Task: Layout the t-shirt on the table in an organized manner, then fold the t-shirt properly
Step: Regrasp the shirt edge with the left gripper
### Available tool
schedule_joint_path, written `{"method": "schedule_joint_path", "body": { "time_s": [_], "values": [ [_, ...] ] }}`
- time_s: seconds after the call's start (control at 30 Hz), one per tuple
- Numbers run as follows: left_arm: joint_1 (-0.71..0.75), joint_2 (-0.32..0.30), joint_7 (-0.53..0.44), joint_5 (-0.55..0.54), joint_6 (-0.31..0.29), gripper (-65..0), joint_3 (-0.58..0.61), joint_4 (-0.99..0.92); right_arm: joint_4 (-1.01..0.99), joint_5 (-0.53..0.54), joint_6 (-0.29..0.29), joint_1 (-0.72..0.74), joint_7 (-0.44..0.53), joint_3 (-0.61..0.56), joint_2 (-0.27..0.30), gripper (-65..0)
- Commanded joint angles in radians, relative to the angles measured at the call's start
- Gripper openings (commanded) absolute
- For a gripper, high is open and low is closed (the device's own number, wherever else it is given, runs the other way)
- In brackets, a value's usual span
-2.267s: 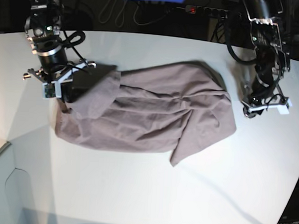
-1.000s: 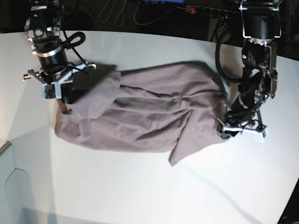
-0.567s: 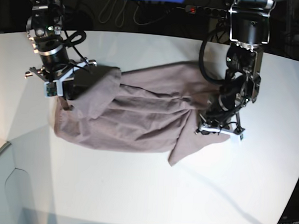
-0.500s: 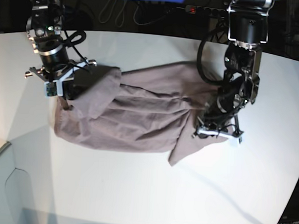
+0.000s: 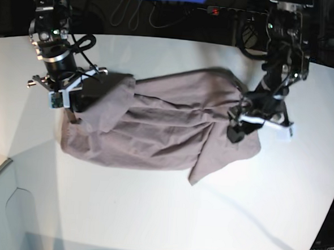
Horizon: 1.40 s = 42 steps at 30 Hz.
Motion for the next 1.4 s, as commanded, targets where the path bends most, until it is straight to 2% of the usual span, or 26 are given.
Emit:
{"method": "schedule_joint_path", "body": {
  "time_s": [0.0, 0.1, 0.27, 0.37, 0.43, 0.87, 1.23, 1.3, 1.37],
  "values": [
    [0.024, -0.013, -0.025, -0.005, -0.005, -19.2, -0.035, 0.021, 0.019, 0.002, -0.008, 0.006, 0.030, 0.004, 0.008, -65.0],
    [0.077, 0.009, -0.025, -0.039, -0.008, -20.3, -0.079, 0.016, 0.014, 0.002, -0.008, 0.011, 0.030, 0.004, 0.008, -65.0],
    [0.126, 0.004, -0.027, -0.159, -0.008, -30.8, -0.144, 0.005, 0.013, 0.002, -0.008, 0.020, 0.030, 0.001, 0.008, -65.0],
    [0.116, 0.004, -0.030, -0.169, -0.008, -36.4, -0.150, -0.039, 0.013, 0.002, -0.008, 0.023, 0.030, -0.002, 0.008, -65.0],
    [0.097, 0.004, -0.025, -0.169, -0.008, -37.8, -0.151, -0.048, 0.013, 0.002, -0.008, 0.021, 0.030, -0.002, 0.008, -65.0],
    [0.057, 0.012, -0.024, -0.163, -0.001, -37.8, -0.142, -0.148, 0.011, 0.002, -0.008, 0.018, 0.030, 0.004, 0.008, -65.0],
    [-0.022, 0.012, -0.030, -0.163, 0.001, -39.0, -0.043, -0.187, 0.011, 0.002, -0.008, 0.023, 0.030, 0.002, 0.008, -65.0],
    [-0.032, 0.012, -0.030, -0.169, 0.001, -45.3, -0.027, -0.187, 0.011, 0.002, -0.008, 0.023, 0.030, 0.002, 0.008, -65.0],
    [-0.034, 0.012, -0.030, -0.171, 0.001, -58.4, -0.026, -0.176, 0.011, 0.002, -0.008, 0.024, 0.030, 0.004, 0.009, -65.0]
  ]
}}
